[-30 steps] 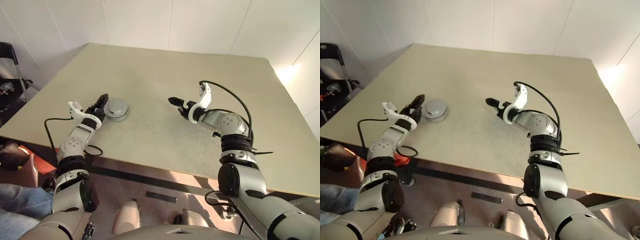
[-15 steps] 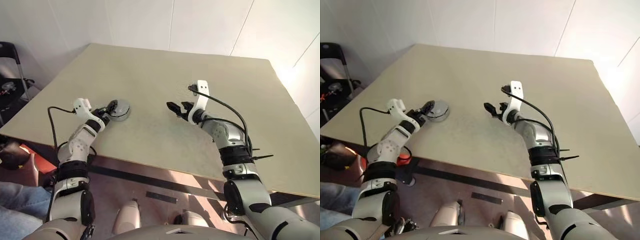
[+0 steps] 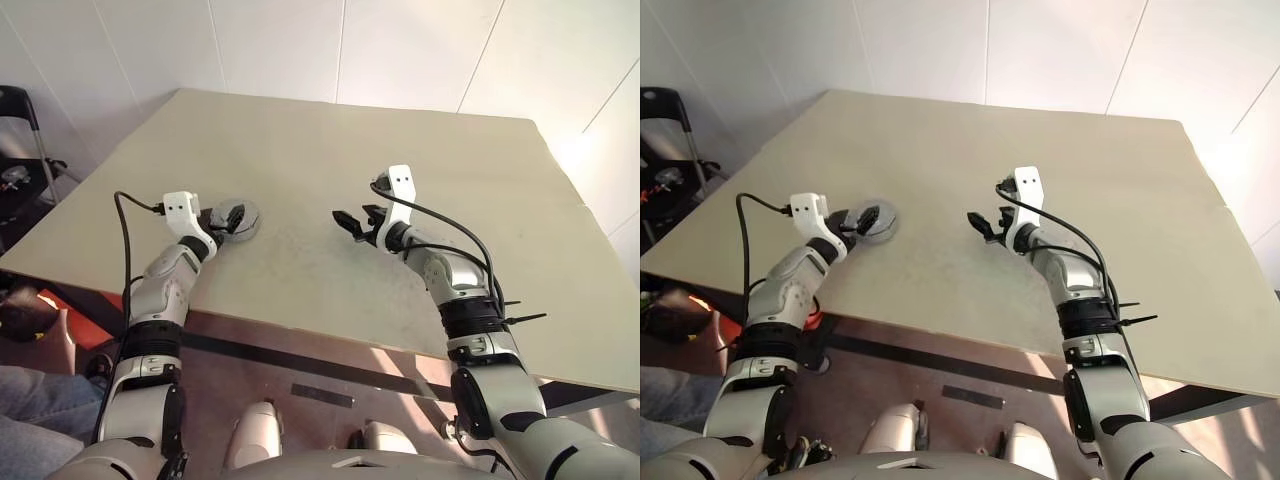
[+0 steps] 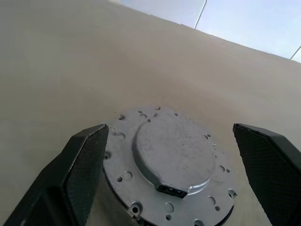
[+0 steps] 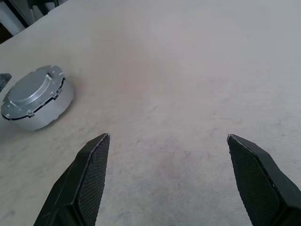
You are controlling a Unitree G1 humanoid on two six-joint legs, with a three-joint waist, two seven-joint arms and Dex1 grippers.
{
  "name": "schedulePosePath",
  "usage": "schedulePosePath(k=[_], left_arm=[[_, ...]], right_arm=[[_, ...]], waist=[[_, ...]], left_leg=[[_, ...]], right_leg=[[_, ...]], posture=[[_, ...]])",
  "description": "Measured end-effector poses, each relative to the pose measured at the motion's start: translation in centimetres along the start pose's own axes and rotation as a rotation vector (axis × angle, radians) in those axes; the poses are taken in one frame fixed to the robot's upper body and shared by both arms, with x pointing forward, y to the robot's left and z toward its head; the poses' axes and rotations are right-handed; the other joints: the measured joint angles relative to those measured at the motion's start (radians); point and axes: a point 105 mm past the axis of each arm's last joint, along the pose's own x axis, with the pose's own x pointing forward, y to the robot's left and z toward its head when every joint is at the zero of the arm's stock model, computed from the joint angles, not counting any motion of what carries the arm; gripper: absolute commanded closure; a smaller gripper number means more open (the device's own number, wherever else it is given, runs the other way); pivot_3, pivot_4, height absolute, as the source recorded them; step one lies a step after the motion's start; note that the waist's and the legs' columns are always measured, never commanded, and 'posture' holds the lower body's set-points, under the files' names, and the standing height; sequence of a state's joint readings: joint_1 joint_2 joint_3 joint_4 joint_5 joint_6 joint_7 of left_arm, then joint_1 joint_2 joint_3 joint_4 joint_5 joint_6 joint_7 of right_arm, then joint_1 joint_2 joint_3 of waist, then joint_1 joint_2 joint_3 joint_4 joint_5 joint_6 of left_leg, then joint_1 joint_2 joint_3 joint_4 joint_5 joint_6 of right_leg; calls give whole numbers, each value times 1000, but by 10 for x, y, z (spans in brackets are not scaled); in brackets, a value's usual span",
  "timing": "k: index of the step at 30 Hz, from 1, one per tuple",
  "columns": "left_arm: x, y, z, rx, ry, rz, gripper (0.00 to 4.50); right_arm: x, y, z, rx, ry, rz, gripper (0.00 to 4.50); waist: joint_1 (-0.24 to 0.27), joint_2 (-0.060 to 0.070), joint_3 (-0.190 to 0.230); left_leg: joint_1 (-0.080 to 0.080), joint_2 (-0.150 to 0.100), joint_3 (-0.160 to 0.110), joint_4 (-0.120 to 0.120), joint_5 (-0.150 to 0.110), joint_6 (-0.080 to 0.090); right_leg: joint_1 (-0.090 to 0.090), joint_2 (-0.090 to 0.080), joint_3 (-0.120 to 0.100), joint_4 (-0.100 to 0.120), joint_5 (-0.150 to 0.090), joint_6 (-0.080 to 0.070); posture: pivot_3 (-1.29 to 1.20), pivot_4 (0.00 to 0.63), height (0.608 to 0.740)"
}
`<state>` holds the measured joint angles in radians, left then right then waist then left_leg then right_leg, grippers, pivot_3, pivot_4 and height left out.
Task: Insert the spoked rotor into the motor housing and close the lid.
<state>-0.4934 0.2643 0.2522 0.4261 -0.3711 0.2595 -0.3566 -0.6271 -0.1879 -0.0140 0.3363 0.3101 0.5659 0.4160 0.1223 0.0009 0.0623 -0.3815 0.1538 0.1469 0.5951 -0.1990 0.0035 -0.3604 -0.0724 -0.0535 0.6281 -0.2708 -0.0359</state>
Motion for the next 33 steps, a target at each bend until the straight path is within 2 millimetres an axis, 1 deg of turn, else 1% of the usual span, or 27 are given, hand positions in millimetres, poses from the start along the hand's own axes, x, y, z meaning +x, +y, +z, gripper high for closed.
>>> schedulePosePath(k=[7, 10, 12, 15, 19, 21, 23, 26, 29, 33], left_arm=[[0, 2, 6, 76, -18, 12, 29], [0, -2, 8, 114, -22, -4, 29], [0, -7, 10, 136, -25, -37, 29], [-2, -17, 13, 163, -30, -100, 29], [-4, -38, 11, 173, -7, -222, 29], [-5, -44, 10, 163, 2, -262, 29], [-6, -54, 10, 157, 11, -323, 29], [-9, -68, 10, 154, 31, -408, 29], [-10, -75, 5, 153, 57, -456, 29], [-11, -79, 2, 157, 73, -478, 29]], right_arm=[[-3, -2, -2, -39, 20, 22, 0], [-7, -5, -8, -121, 38, 33, 0], [-13, -7, -15, -191, 58, 62, 0], [-19, -9, -21, -231, 79, 105, 0], [-28, -10, -13, -297, 61, 152, 0], [-29, -12, -11, -311, 59, 156, 0], [-31, -13, -10, -323, 55, 158, 0], [-32, -15, -9, -328, 53, 155, 0], [-32, -18, -11, -332, 57, 138, 0], [-31, -22, -13, -337, 67, 119, 0]], waist=[[1, 0, 0], [2, 0, 0], [2, 0, 0], [1, 0, 0], [1, 0, 0], [1, 0, 0], [1, 0, 0], [1, 0, 0], [1, 0, 0], [0, 0, 0]], left_leg=[[0, 0, 0, 0, 1, 1], [0, 0, 0, 1, 1, 1], [0, 0, 0, 1, 1, 1], [0, 0, 0, 1, 1, 2], [0, 0, 0, 1, 1, 3], [0, 0, 1, 2, 2, 4], [1, 0, 1, 2, 3, 5], [2, 0, 1, 2, 4, 6], [3, 0, 1, 2, 5, 5], [3, 0, 1, 2, 6, 6]], right_leg=[[0, 0, 0, 0, 0, -1], [0, 0, 0, 0, 1, -1], [0, 0, 0, 0, 1, -1], [0, 0, 0, 0, 1, -1], [0, 0, 0, 2, 0, -2], [-1, 0, 1, 5, 0, -2], [-2, 0, 1, 7, -2, -6], [-2, -1, 1, 10, -3, -8], [-2, -1, 1, 11, -3, -8], [-2, -1, 1, 11, -3, -9]], posture=[[0, 0, 740], [0, 0, 740], [0, 0, 740], [0, 0, 740], [0, 0, 740], [0, 0, 740], [0, 0, 740], [0, 0, 740], [0, 0, 740], [0, 0, 740]])
